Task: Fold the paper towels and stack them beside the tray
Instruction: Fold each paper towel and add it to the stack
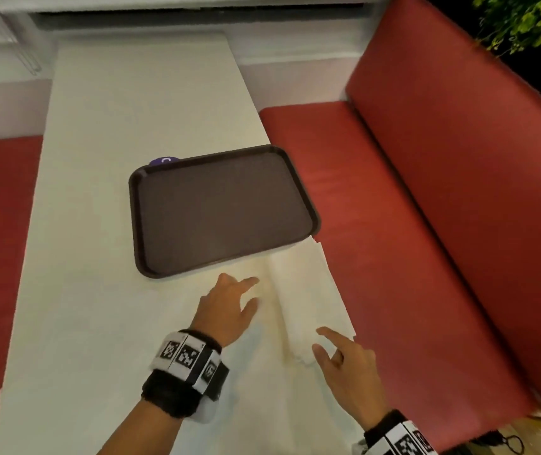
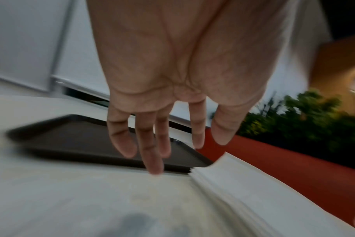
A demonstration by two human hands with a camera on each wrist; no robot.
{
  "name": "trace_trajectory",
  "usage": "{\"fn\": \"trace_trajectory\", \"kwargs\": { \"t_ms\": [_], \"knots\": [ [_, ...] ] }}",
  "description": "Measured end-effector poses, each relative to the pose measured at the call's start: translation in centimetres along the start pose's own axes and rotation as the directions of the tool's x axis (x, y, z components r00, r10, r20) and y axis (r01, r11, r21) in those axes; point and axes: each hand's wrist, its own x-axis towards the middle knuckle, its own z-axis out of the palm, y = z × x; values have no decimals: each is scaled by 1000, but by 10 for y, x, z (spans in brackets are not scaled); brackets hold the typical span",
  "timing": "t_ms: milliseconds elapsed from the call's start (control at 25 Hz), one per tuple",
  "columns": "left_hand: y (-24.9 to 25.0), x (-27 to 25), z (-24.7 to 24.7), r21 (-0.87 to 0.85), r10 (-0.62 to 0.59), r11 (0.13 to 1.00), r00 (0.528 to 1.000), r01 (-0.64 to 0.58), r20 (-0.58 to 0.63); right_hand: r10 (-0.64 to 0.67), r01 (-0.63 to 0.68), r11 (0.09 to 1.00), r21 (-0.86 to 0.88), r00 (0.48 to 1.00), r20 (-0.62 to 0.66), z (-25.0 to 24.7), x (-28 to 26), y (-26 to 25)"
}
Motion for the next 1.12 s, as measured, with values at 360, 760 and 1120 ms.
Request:
{"fn": "trace_trajectory", "kwargs": {
  "t_ms": [360, 760, 1120],
  "knots": [
    [-153, -252, 15, -259, -507, 812, 852, 523, 129, -127, 273, 916, -294, 892, 434, 146, 0, -99],
    [-212, -337, 46, -283, -620, 745, 783, 605, 41, 51, 172, 903, -393, 866, 497, 200, 10, -121],
    [-213, -329, 20, -388, -602, 739, 798, 550, -14, -228, 351, 912, -211, 864, 448, 150, 7, -157]
  ]
}}
